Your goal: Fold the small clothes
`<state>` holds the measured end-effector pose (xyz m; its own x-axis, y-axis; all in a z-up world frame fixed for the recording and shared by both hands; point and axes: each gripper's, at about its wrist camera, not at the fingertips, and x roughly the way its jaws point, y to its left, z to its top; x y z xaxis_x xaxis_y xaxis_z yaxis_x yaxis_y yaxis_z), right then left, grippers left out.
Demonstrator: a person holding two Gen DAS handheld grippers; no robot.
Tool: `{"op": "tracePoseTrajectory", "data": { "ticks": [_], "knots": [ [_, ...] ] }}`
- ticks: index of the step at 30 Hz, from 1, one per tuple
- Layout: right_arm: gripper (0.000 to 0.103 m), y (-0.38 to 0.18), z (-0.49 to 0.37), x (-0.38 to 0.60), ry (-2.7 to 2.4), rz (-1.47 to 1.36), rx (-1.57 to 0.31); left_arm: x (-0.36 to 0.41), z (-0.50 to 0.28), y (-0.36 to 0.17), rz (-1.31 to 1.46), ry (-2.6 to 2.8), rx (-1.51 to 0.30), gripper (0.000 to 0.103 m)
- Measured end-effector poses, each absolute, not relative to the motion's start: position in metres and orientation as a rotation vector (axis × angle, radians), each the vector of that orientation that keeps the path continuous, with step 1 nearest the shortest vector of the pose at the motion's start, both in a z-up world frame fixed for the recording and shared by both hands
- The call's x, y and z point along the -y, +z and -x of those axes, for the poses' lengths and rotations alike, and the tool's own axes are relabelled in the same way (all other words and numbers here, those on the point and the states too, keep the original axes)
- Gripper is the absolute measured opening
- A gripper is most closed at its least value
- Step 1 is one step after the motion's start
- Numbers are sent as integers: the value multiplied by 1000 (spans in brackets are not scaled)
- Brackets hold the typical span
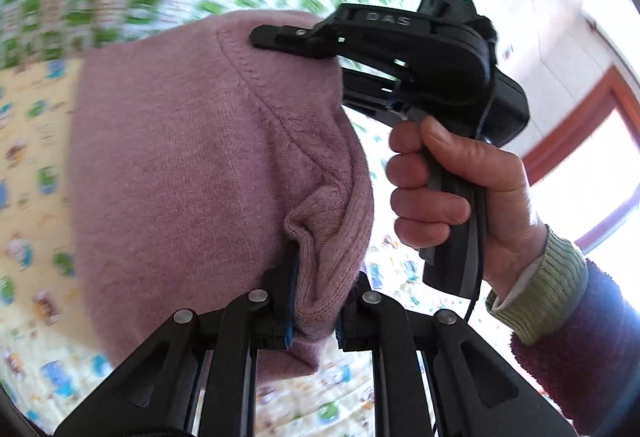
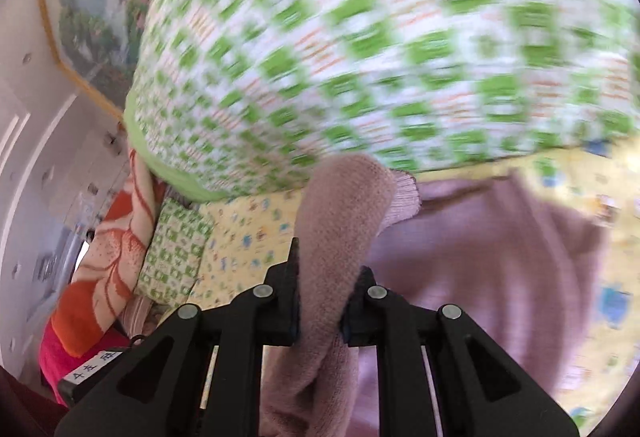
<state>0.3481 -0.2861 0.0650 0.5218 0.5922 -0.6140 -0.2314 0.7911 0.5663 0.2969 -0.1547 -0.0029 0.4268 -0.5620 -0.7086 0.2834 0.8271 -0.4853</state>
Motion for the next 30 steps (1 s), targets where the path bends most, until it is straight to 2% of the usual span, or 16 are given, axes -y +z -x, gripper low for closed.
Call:
{"op": "tracePoseTrajectory", "data": {
  "ticks": [6,15,17,18,19,21,30],
  "knots": [
    [16,38,-342,347,406,-534,-899,197,-311,-33,239,-554,-1077,13],
    [16,12,-347,364,353,-508,-935,214,-335,-55,257,-545,-1135,17],
    [16,9,-350,365,332,-498,-947,218,-338,-56,255,-555,-1139,21],
    [20,7,-350,366,324,-503,-953,219,-339,-56,257,-562,-1144,29],
    [21,7,-350,367,313,-510,-956,221,-340,-57,263,-570,-1148,41],
    [25,7,-348,370,292,-520,-951,223,-342,-55,272,-583,-1152,56],
    [28,27,-298,384,184,-480,-886,197,-324,-48,303,-581,-1160,60]
  ]
}}
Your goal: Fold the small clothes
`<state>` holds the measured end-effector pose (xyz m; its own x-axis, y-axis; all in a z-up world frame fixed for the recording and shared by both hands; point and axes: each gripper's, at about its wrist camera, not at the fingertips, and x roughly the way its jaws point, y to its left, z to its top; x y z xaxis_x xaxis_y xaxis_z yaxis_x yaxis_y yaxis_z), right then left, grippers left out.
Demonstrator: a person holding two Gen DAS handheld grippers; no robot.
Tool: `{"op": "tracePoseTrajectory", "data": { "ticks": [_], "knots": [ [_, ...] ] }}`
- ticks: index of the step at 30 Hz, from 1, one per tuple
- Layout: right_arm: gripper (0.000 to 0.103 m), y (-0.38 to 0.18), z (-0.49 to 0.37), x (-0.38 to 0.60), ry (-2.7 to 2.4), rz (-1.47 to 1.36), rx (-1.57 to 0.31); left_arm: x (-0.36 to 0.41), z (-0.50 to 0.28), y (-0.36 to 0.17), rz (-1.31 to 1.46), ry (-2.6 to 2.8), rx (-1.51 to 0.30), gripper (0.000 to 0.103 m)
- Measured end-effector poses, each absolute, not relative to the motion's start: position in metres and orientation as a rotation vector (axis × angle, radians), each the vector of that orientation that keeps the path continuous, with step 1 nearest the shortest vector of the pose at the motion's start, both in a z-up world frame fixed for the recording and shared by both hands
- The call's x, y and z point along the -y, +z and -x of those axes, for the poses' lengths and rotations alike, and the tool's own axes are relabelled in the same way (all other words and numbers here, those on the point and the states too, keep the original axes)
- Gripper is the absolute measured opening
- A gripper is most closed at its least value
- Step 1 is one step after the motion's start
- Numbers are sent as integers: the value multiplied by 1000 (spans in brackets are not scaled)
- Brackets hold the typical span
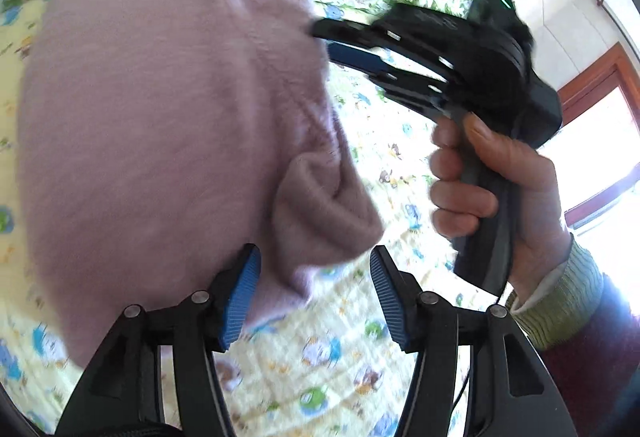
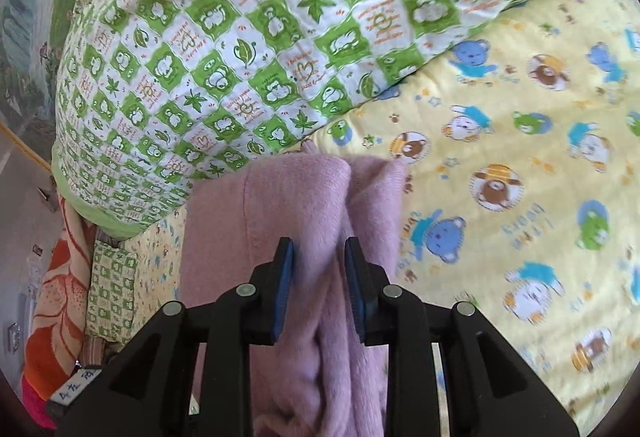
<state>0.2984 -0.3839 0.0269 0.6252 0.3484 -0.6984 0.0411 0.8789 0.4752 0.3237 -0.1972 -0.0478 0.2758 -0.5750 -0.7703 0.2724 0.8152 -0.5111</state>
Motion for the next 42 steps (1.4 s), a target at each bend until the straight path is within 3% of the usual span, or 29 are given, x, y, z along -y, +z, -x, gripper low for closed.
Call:
{"op": "tracePoseTrajectory", "data": {
  "ticks": [9,18,19,21,26,31,34,38,42],
  "knots": [
    [28,38,-226,368,240,-525,-866,135,-313,-40,380,-446,-1137,66],
    [33,10,-189,336,250,-400,-992,95,-302,-50,414,-371,-1147,66],
    [31,9,-187,335,254,-387,-1002,95,-303,-51,410,-365,-1151,66],
    [7,8,-185,333,253,-340,-1017,94,-298,-50,403,-362,-1154,66],
    [7,18,-175,357,163,-356,-956,98,-300,-57,381,-345,-1166,70],
    [7,-13,-173,374,103,-367,-1057,92,-299,-69,389,-319,-1210,70],
    [11,-10,-174,372,95,-374,-1055,82,-299,-65,409,-311,-1200,70],
    [36,14,-183,371,86,-383,-974,69,-305,-59,439,-293,-1177,70],
    [38,31,-208,373,99,-403,-900,62,-315,-58,452,-272,-1174,71]
  ]
}}
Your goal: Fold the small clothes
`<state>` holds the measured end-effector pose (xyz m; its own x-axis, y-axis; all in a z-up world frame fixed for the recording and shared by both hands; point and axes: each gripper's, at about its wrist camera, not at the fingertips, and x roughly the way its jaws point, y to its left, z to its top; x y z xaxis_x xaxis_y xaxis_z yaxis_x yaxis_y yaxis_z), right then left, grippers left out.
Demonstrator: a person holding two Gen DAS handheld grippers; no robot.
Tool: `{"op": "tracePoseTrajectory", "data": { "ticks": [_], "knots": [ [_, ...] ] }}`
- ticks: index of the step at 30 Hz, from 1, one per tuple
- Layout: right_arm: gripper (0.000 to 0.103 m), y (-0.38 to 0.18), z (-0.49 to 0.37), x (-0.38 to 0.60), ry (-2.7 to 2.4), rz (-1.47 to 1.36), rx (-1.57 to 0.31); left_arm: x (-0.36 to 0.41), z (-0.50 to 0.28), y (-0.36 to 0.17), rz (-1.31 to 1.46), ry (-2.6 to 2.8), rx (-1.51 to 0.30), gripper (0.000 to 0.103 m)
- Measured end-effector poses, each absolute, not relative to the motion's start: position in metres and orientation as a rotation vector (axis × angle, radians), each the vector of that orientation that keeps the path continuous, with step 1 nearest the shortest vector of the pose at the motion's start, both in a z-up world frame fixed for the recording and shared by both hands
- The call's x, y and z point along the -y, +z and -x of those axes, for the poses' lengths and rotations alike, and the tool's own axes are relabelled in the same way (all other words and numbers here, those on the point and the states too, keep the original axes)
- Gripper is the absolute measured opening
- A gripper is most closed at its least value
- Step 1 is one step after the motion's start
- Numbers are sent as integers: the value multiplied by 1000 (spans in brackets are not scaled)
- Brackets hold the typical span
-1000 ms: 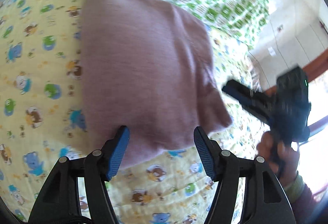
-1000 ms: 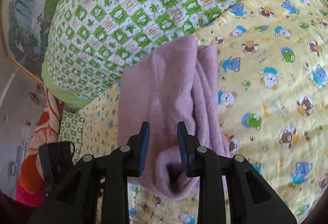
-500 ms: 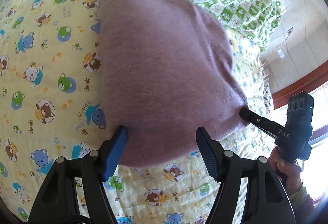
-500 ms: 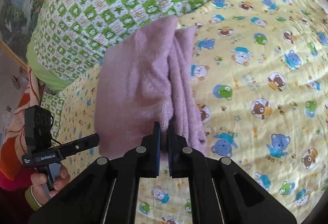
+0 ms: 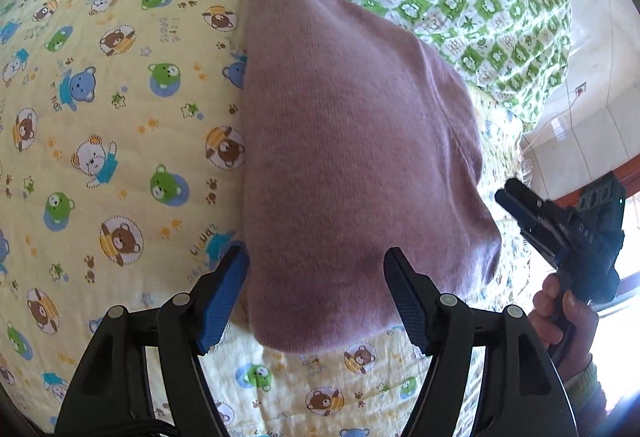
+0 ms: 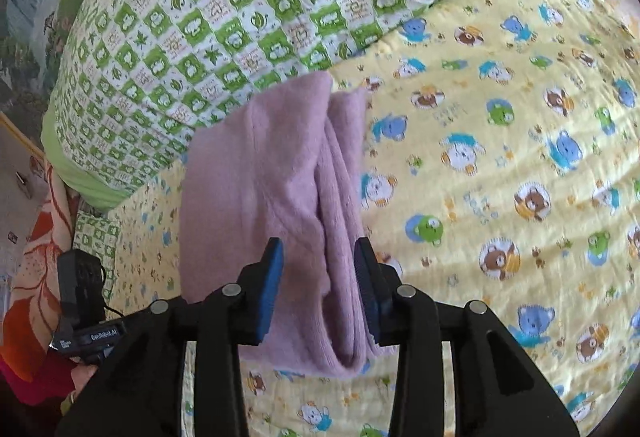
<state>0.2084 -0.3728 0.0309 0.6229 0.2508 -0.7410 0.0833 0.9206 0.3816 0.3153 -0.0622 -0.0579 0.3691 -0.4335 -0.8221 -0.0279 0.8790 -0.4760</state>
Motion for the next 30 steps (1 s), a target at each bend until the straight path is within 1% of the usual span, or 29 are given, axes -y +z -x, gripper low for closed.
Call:
{"op": "tracePoseTrajectory", "data": {
  "ticks": [3,7,8,9,10,11,12,13,15,17,20,23,25,26,27,28,29,30],
  "knots": [
    [38,31,-235,370,106,-398,-884,61,-322,-58,462,-263,-1173,71],
    [38,19,-265,359,138,-402,-909,62,-329,-58,457,-263,-1170,72],
    [36,15,-270,356,145,-392,-924,62,-331,-59,456,-263,-1172,72],
    [22,11,-273,353,159,-384,-939,62,-332,-59,458,-262,-1174,73],
    [12,8,-276,350,172,-374,-955,63,-334,-59,464,-263,-1174,73],
    [8,8,-279,348,166,-348,-968,64,-335,-59,468,-266,-1171,73],
    [8,12,-279,348,155,-341,-967,65,-335,-59,467,-268,-1169,73],
    [8,21,-277,352,158,-359,-927,66,-336,-61,466,-270,-1171,76],
    [8,31,-277,363,140,-394,-879,72,-339,-65,470,-276,-1183,77],
    [7,25,-280,371,99,-381,-899,77,-340,-69,468,-278,-1193,77],
    [7,-1,-285,373,78,-346,-954,79,-341,-74,472,-277,-1203,79],
    [8,-4,-283,373,71,-355,-936,77,-344,-73,478,-274,-1202,79],
    [10,2,-280,375,80,-389,-923,76,-347,-72,474,-276,-1197,79],
    [14,6,-277,374,89,-403,-914,74,-349,-71,473,-279,-1196,80],
    [25,10,-274,373,90,-403,-911,73,-351,-71,473,-279,-1195,80],
    [35,12,-271,371,87,-393,-910,72,-353,-71,476,-279,-1195,80],
    [54,14,-267,369,86,-381,-910,71,-355,-70,480,-281,-1193,80],
    [64,16,-265,367,96,-381,-908,69,-356,-70,487,-282,-1190,80]
  ]
}}
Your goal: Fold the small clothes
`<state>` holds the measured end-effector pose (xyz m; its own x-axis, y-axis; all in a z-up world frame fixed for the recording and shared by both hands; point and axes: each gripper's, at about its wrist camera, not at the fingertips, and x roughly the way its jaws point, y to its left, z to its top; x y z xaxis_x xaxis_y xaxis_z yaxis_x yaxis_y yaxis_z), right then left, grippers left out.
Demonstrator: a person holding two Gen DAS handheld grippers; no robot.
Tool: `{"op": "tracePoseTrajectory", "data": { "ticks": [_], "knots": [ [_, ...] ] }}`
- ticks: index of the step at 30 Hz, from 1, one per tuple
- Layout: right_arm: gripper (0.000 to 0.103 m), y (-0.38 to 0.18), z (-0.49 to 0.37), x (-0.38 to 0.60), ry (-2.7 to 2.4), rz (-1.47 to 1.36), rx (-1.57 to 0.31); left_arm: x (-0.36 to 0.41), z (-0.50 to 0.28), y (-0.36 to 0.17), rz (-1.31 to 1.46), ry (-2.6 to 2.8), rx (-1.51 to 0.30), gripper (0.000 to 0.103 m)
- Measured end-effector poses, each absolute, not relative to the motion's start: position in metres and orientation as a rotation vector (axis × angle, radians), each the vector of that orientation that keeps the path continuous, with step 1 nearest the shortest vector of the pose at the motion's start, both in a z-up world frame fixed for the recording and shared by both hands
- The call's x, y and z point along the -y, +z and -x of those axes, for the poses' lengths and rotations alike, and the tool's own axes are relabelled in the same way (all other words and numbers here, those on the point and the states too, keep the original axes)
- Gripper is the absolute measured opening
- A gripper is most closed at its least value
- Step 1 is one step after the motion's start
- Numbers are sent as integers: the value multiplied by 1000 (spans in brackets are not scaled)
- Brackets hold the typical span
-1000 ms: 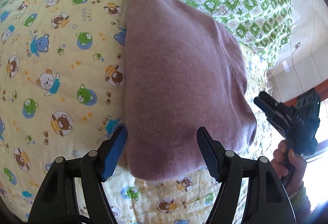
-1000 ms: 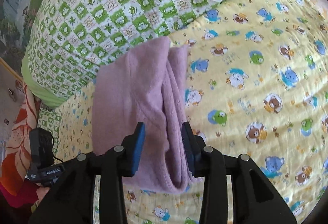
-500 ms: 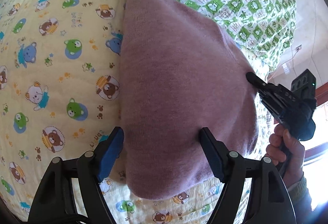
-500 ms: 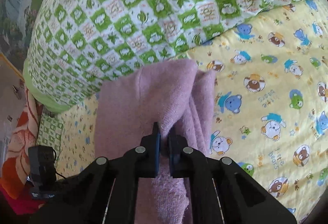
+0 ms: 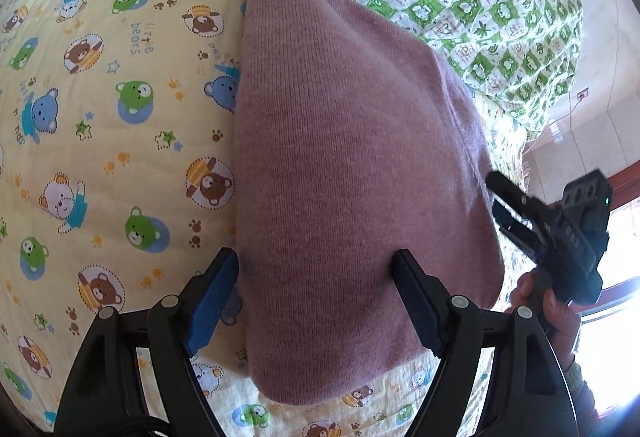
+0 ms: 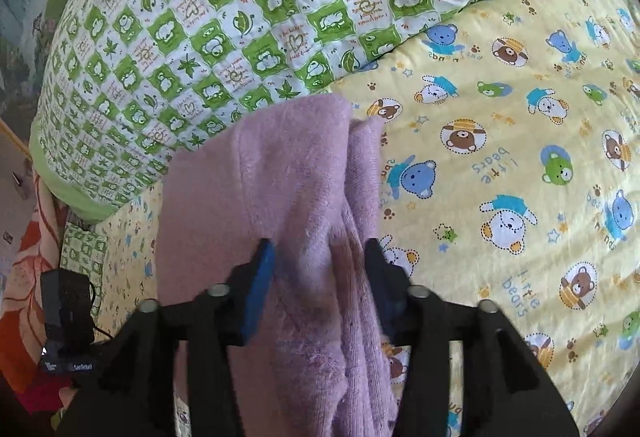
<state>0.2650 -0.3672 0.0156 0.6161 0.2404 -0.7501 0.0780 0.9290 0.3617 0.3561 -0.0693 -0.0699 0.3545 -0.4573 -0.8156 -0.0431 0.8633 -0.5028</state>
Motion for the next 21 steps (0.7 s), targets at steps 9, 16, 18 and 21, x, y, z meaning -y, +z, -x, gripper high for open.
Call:
{"op": "tracePoseTrajectory", "data": {
  "ticks": [9,16,18,21],
  "knots": [
    [66,-3,-262,377,160,-459,-974,56,-369,-80,553,-278,-1183,86],
    [66,-12,-272,381,176,-478,-1010,57,-381,-93,605,-294,-1205,89],
    [66,-14,-273,381,185,-480,-1016,60,-385,-95,609,-299,-1203,89],
    [66,-17,-276,383,208,-500,-1022,68,-390,-98,587,-287,-1208,88]
  ]
}}
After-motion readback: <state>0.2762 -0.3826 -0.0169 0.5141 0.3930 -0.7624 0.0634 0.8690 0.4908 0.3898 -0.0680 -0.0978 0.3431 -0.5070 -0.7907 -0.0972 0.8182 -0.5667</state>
